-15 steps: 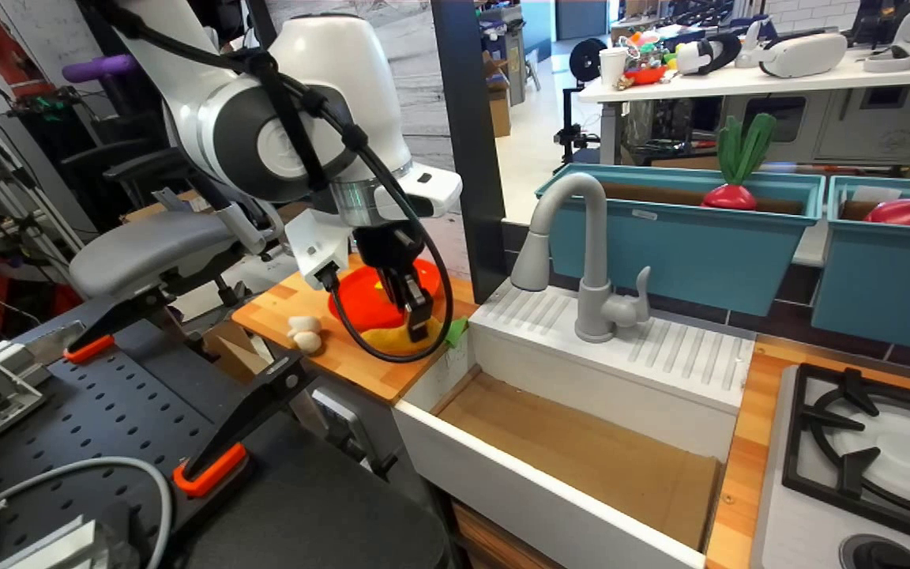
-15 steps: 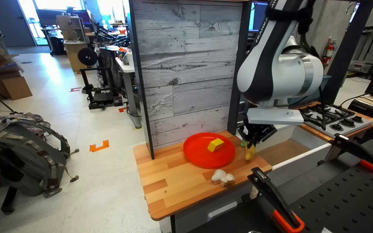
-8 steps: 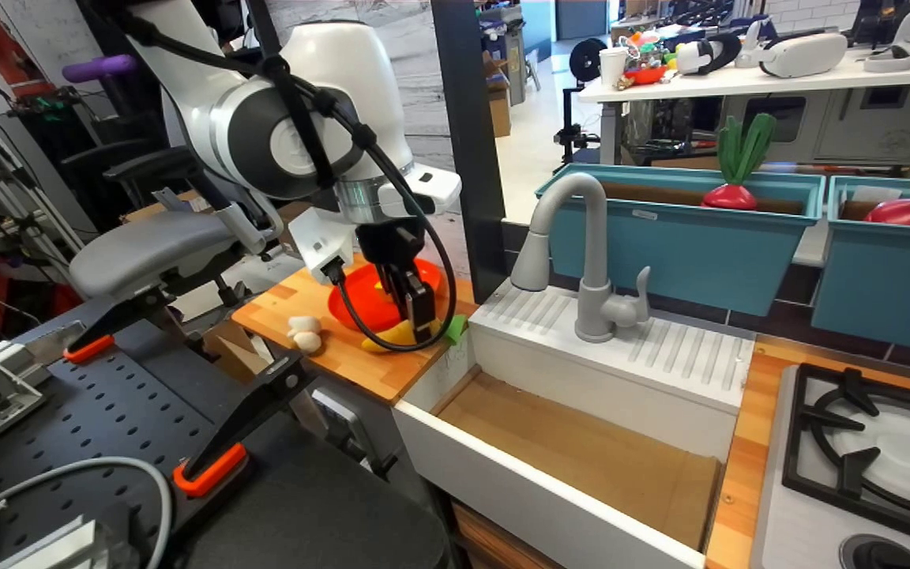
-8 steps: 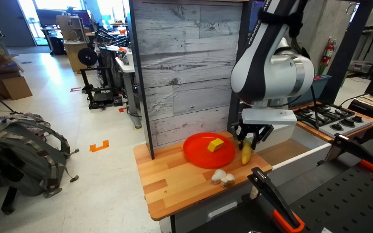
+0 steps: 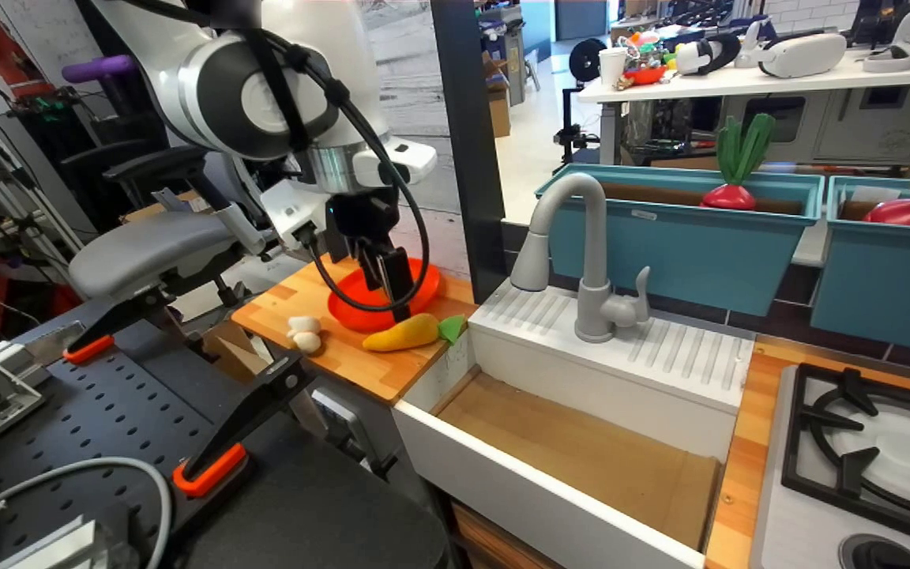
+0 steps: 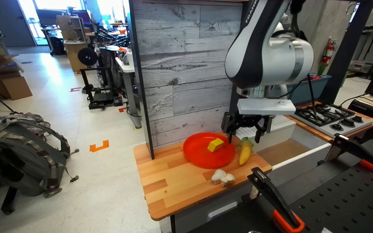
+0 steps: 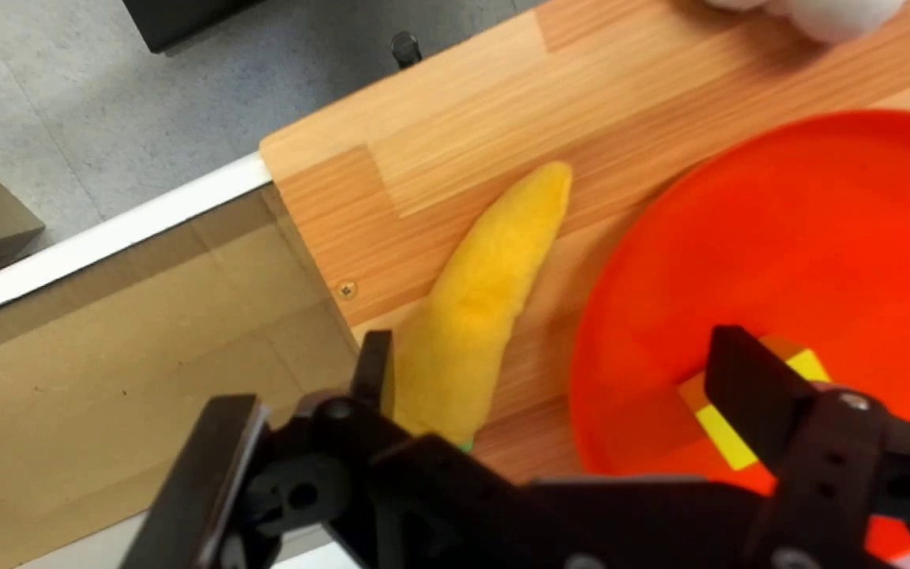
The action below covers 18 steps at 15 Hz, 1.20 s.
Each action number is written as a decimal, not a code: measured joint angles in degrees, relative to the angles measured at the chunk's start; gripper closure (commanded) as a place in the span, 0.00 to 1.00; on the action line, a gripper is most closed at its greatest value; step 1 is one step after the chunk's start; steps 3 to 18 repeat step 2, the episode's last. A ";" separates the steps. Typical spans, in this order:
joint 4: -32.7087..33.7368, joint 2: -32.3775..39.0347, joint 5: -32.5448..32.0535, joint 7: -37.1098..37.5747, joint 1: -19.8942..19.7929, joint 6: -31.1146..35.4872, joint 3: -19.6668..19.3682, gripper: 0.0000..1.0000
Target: Move the carrot to the right
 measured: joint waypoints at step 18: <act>-2.83 -4.07 -0.18 0.01 1.18 -3.44 -0.04 0.00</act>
